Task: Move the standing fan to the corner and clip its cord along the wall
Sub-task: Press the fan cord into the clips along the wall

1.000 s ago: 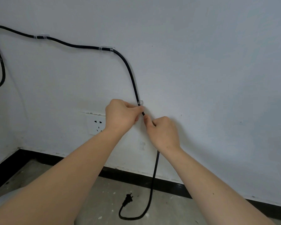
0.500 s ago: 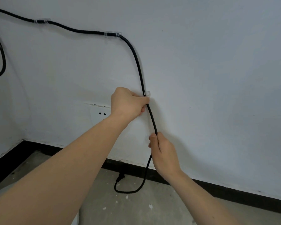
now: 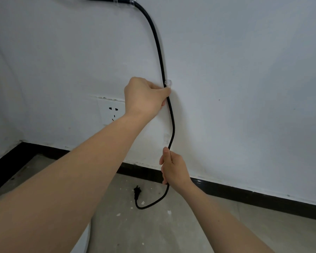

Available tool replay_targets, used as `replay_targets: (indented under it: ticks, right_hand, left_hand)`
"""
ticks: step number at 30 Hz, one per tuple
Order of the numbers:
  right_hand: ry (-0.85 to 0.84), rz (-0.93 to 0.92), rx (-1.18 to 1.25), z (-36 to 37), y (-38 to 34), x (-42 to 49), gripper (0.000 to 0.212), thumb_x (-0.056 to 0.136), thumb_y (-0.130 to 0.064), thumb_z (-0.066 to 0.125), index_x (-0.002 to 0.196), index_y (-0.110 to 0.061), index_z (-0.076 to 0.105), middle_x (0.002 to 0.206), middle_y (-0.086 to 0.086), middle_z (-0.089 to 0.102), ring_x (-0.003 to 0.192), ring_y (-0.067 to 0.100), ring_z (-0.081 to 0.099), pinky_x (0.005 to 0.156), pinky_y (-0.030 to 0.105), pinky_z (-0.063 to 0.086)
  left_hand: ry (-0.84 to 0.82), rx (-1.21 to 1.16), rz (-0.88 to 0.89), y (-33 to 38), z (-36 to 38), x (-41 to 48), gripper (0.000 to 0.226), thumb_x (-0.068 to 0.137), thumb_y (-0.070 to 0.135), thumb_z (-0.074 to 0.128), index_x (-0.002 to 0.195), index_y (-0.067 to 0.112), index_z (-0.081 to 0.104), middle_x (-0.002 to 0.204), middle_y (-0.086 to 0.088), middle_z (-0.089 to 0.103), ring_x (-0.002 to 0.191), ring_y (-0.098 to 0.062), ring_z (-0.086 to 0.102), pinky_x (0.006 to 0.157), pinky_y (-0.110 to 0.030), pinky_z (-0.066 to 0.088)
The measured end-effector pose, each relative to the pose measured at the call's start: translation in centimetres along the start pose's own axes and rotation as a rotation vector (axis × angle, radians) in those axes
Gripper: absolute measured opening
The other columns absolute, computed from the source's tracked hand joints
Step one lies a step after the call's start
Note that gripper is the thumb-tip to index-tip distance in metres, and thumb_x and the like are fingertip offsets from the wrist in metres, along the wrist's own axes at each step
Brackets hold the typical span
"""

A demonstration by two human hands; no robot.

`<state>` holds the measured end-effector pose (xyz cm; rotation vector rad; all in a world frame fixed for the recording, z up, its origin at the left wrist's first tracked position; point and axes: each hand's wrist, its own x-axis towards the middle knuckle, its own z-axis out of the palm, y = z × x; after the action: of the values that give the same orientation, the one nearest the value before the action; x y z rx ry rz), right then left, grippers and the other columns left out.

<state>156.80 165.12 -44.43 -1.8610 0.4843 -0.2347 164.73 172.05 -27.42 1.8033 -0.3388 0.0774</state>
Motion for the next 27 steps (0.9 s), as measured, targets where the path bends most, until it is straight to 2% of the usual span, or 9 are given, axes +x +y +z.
replay_targets:
  ticks: [5, 9, 12, 15, 19, 22, 23, 25, 27]
  right_hand:
    - [0.033, -0.009, -0.040, 0.1, 0.1, 0.9, 0.051, 0.100, -0.045, 0.027, 0.062, -0.016, 0.044, 0.052, -0.003, 0.042, 0.049, 0.015, 0.040, 0.050, 0.028, 0.035]
    - [0.030, -0.003, -0.043, 0.3, 0.6, 1.0, 0.054, 0.098, -0.051, 0.025, 0.062, -0.019, 0.048, 0.051, -0.006, 0.044, 0.049, 0.013, 0.043, 0.054, 0.030, 0.038]
    - [0.044, -0.021, -0.005, 0.4, 1.5, 0.5, 0.049, 0.098, -0.052, 0.023, 0.078, -0.022, 0.055, 0.056, -0.007, 0.046, 0.053, 0.011, 0.045, 0.061, 0.032, 0.041]
    - [0.116, -0.062, 0.046, 0.8, 3.4, -0.7, 0.036, 0.102, -0.040, 0.025, 0.095, -0.019, 0.054, 0.060, -0.002, 0.045, 0.056, 0.015, 0.042, 0.062, 0.031, 0.039]
    - [0.145, -0.014, 0.147, 1.1, 4.2, -1.1, 0.036, 0.102, -0.035, 0.034, 0.088, -0.016, 0.061, 0.055, -0.007, 0.036, 0.054, 0.009, 0.036, 0.057, 0.024, 0.032]
    - [0.135, 0.070, 0.248, 0.7, 3.9, -0.7, 0.040, 0.097, -0.044, 0.045, 0.080, -0.018, 0.070, 0.045, -0.011, 0.034, 0.046, 0.005, 0.035, 0.054, 0.020, 0.031]
    - [0.134, 0.104, 0.291, 0.6, 3.9, -0.7, 0.040, 0.095, -0.046, 0.049, 0.078, -0.018, 0.073, 0.042, -0.012, 0.035, 0.044, 0.004, 0.034, 0.051, 0.019, 0.030]
    - [0.126, 0.166, 0.375, 0.4, 3.8, -0.6, 0.040, 0.091, -0.047, 0.056, 0.073, -0.017, 0.076, 0.039, -0.011, 0.033, 0.038, 0.006, 0.031, 0.042, 0.018, 0.028]
    - [0.118, 0.202, 0.404, 0.4, 3.7, -0.5, 0.040, 0.089, -0.047, 0.059, 0.071, -0.015, 0.076, 0.038, -0.009, 0.031, 0.035, 0.007, 0.029, 0.039, 0.018, 0.027]
  left_hand:
    - [0.021, -0.013, 0.045, -1.0, 0.3, -0.5, 0.018, 0.077, 0.024, 0.074, 0.066, 0.010, 0.070, 0.067, -0.011, 0.072, 0.072, -0.028, 0.071, 0.073, -0.041, 0.059]
    - [0.047, -0.017, 0.065, -1.3, 0.6, -0.7, 0.014, 0.076, 0.024, 0.076, 0.072, 0.012, 0.070, 0.067, -0.005, 0.070, 0.070, -0.023, 0.070, 0.072, -0.039, 0.059]
    - [0.068, -0.011, 0.074, -1.2, 0.9, -0.5, 0.012, 0.076, 0.018, 0.073, 0.072, 0.008, 0.069, 0.070, -0.006, 0.071, 0.071, -0.025, 0.069, 0.071, -0.041, 0.059]
    - [0.061, -0.039, 0.078, -1.4, 1.0, -0.6, 0.014, 0.076, 0.019, 0.073, 0.068, 0.011, 0.066, 0.069, -0.006, 0.069, 0.073, -0.027, 0.069, 0.071, -0.043, 0.059]
    - [0.025, -0.125, 0.070, -2.9, 0.9, -1.2, 0.014, 0.077, 0.028, 0.076, 0.073, 0.020, 0.065, 0.074, -0.005, 0.071, 0.074, -0.021, 0.070, 0.074, -0.045, 0.059]
    - [-0.025, -0.113, -0.009, -6.1, 1.0, -2.2, 0.005, 0.079, 0.020, 0.074, 0.079, 0.016, 0.070, 0.073, 0.000, 0.069, 0.070, -0.015, 0.065, 0.078, -0.044, 0.059]
    - [-0.054, -0.072, -0.042, -7.4, 1.1, -2.6, 0.002, 0.081, 0.015, 0.072, 0.082, 0.015, 0.072, 0.074, 0.002, 0.069, 0.071, -0.013, 0.064, 0.081, -0.043, 0.058]
    - [-0.117, 0.007, -0.107, -9.7, 1.3, -3.2, 0.009, 0.083, 0.011, 0.069, 0.091, 0.014, 0.073, 0.082, 0.004, 0.070, 0.077, -0.008, 0.064, 0.087, -0.036, 0.056]
    - [-0.166, 0.036, -0.127, -11.2, 1.7, -3.5, 0.014, 0.085, 0.012, 0.068, 0.096, 0.014, 0.074, 0.091, 0.002, 0.072, 0.078, 0.000, 0.063, 0.086, -0.025, 0.054]
